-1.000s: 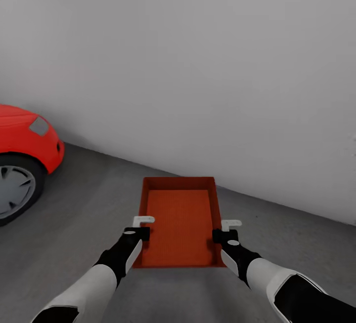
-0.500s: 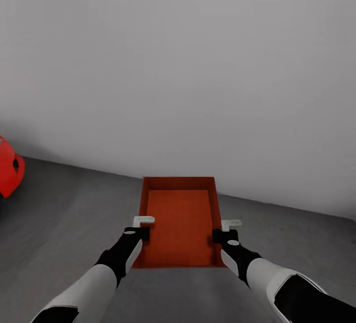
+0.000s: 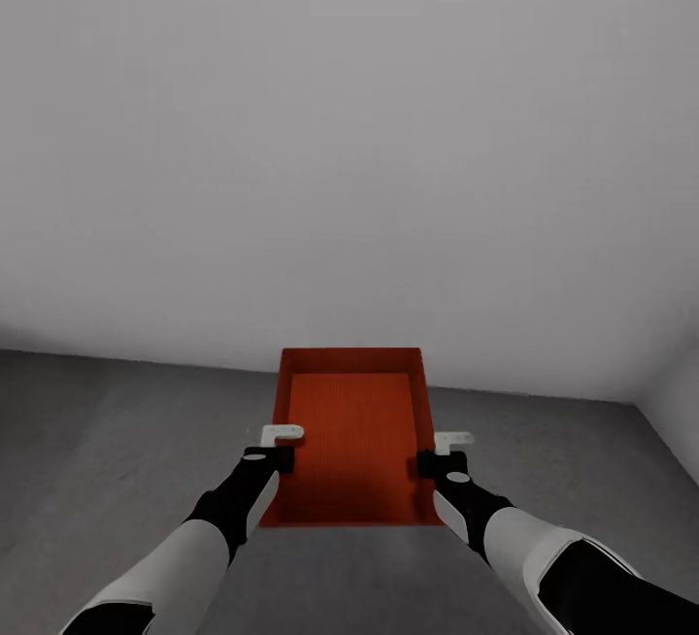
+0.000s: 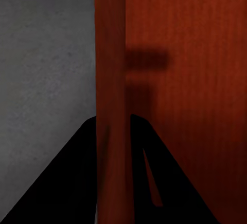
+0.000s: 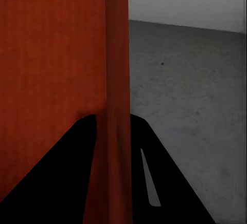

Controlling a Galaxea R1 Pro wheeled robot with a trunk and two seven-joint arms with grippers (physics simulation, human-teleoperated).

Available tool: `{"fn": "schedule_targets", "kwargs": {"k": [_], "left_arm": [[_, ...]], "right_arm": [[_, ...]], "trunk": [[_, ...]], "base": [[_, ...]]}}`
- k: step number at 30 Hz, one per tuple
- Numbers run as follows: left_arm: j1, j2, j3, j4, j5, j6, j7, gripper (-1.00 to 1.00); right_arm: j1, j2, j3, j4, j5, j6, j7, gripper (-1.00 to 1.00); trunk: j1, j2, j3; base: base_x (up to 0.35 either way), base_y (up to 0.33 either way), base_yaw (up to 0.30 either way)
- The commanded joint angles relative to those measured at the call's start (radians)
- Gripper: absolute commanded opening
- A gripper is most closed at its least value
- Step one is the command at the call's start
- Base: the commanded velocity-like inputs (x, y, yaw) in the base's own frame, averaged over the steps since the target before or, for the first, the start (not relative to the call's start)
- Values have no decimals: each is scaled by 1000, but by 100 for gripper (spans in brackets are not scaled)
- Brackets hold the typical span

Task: Move the two storage containers from the living room to the garage. In the garage, place one container on the floor and stack the other container on top of it (either order is fine).

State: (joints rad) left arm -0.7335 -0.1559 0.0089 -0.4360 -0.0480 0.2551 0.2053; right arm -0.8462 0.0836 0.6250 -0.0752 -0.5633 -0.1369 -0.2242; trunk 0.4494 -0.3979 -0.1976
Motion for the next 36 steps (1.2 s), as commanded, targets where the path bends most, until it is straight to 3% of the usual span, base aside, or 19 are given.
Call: {"fn": "schedule_targets", "kwargs": {"k": [1,19,36], "left_arm": [[0,1,-13,46,10,13,8,-100],[0,1,-13,46,10,13,8,-100],[0,1,-13,45,10,13,8,-100]], "right_arm": [[-2,-10,-11,-2,5,-6,-6,-100],[-2,-10,-11,-2,5,-6,-6,-100],[-2,-9,-11,0,5,-6,-6,-100]], "trunk": [[1,-2,-2],[1,-2,-2],[1,-2,-2]], "base": [[7,0,-286],[0,0,-282],[0,0,-20]]}}
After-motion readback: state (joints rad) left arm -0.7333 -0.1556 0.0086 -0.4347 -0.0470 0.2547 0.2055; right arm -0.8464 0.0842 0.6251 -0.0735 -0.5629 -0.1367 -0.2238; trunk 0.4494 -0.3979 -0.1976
